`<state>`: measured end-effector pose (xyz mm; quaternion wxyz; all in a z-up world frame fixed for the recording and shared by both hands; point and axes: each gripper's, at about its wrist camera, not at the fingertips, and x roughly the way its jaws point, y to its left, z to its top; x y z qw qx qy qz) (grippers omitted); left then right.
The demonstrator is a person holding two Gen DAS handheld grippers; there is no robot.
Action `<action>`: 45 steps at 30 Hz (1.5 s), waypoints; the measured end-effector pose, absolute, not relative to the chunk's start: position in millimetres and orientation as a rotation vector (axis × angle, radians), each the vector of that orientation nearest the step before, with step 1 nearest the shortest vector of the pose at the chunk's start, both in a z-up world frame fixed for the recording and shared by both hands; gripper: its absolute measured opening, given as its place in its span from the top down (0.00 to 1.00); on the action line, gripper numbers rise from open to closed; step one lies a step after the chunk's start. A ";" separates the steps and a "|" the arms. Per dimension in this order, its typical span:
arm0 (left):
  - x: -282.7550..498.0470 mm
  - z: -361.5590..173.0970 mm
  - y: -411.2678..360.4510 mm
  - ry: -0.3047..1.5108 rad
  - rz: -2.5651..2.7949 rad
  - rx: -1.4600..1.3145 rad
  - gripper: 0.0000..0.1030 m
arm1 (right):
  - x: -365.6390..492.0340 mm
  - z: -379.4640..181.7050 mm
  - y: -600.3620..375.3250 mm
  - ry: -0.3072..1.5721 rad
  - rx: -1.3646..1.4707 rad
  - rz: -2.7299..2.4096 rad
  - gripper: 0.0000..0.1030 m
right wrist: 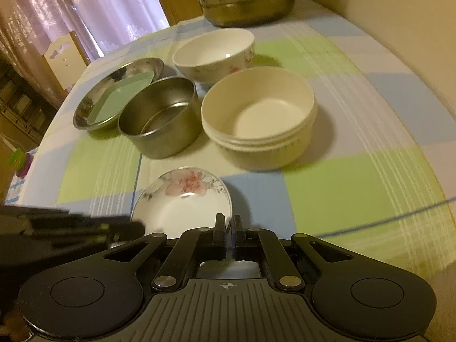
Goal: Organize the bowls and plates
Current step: 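Move both grippers to the flower-print saucer and close on its rim, then lift the saucer with both grippers and carry it over the steel plate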
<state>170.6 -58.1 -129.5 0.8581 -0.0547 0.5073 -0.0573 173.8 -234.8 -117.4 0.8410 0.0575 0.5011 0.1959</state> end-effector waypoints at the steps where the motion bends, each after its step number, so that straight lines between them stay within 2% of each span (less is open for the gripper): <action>1: 172.4 -129.9 -56.9 1.063 -0.120 -0.113 0.90 | 171.5 -116.6 -235.0 1.068 0.128 0.416 0.96; 9: 182.2 -132.0 -54.5 1.064 -0.133 -0.089 0.90 | 165.8 -115.1 -237.4 1.120 0.186 0.422 0.94; 13: 179.1 -132.6 -54.2 1.083 -0.139 -0.101 0.90 | 171.6 -115.7 -236.8 1.106 0.174 0.401 0.85; 16: 175.3 -133.9 -54.5 1.094 -0.139 -0.109 0.90 | 175.7 -119.3 -236.1 1.109 0.186 0.394 0.83; 24: 172.8 -134.6 -57.3 1.090 -0.149 -0.078 0.89 | 175.2 -122.6 -230.9 1.107 0.182 0.401 0.84; 30: 174.1 -131.4 -57.2 1.074 -0.147 -0.044 0.90 | 173.8 -121.7 -224.4 1.111 0.143 0.405 0.92; 45: 168.1 -120.6 -28.9 1.045 -0.090 -0.068 0.90 | 177.6 -109.6 -196.3 1.101 0.115 0.469 0.92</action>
